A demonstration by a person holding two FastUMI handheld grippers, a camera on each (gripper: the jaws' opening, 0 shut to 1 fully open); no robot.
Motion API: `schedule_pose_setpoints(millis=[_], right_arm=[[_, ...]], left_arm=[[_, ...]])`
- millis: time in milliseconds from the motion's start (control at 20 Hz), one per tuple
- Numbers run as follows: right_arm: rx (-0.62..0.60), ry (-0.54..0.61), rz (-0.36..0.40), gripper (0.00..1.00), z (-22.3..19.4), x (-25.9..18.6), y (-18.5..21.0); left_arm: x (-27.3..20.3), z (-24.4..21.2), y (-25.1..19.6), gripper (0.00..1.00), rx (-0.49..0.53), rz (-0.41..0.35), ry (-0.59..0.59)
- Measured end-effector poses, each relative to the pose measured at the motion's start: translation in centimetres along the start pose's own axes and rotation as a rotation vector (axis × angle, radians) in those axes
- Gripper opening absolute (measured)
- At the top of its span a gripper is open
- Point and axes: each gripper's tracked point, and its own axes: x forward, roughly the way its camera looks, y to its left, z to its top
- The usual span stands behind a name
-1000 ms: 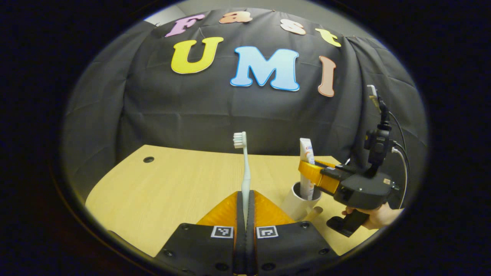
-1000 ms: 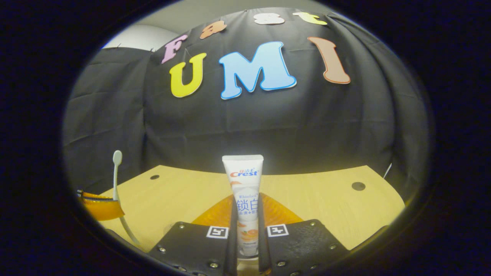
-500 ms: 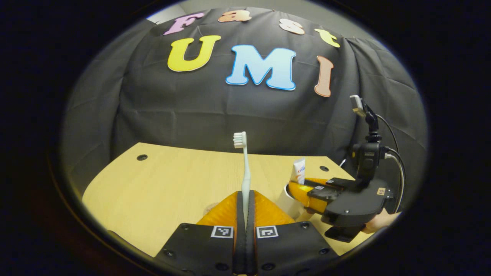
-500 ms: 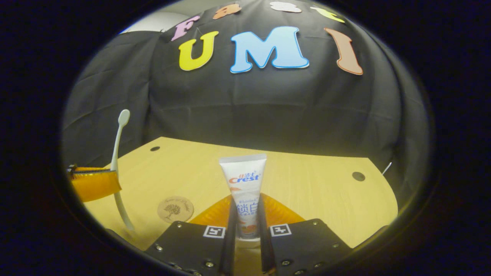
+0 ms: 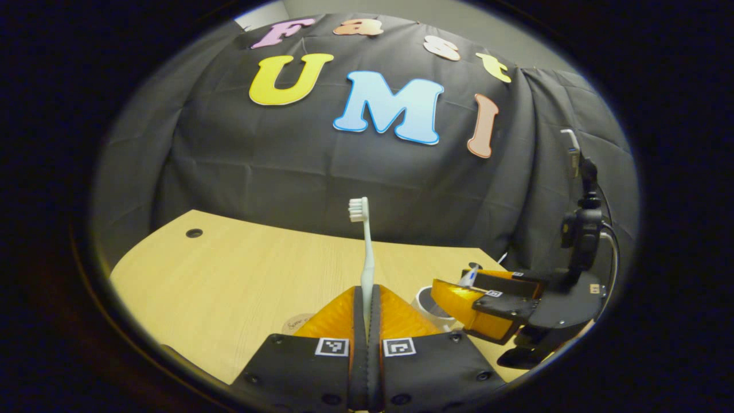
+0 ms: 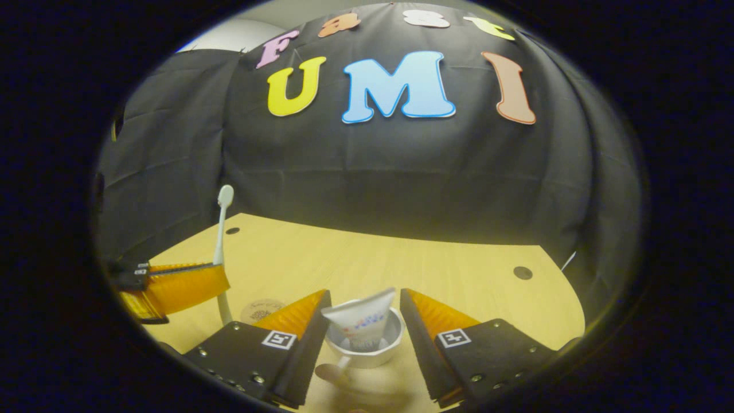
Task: Put the toothbrush and toothpaste on the desktop into the cup, then pick up the cup and place it on the coaster on the desktop.
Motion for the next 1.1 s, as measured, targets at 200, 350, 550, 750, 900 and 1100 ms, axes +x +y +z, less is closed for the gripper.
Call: schedule_pose_setpoints(millis=[200, 350, 550, 750, 900, 1100], right_arm=[[0.068, -0.064, -0.029, 0.82, 3.2, -2.9, -1.1], [0.104, -0.116, -0.071, 0.81, 5.0, -4.9, -2.5], [0.137, -0.135, -0.115, 0.82, 5.5, -6.9, -3.8], [0.164, -0.109, -0.141, 0.82, 4.3, -7.9, -4.6], [0.218, -0.066, -0.146, 0.82, 2.7, -8.7, -4.8], [0.260, -0.037, -0.166, 0.82, 1.9, -9.6, -5.2]], left_arm=[[1.9, 1.8, -1.2, 0.07, 0.019, -0.044, -0.076], [3.3, 2.6, -2.3, 0.07, 0.058, -0.078, -0.110], [4.5, 3.9, -4.7, 0.07, 0.068, -0.147, -0.160], [5.7, 4.8, -7.1, 0.07, 0.063, -0.204, -0.203], [6.9, 4.5, -8.7, 0.07, 0.057, -0.243, -0.220], [8.7, 3.3, -9.4, 0.07, 0.042, -0.276, -0.214]])
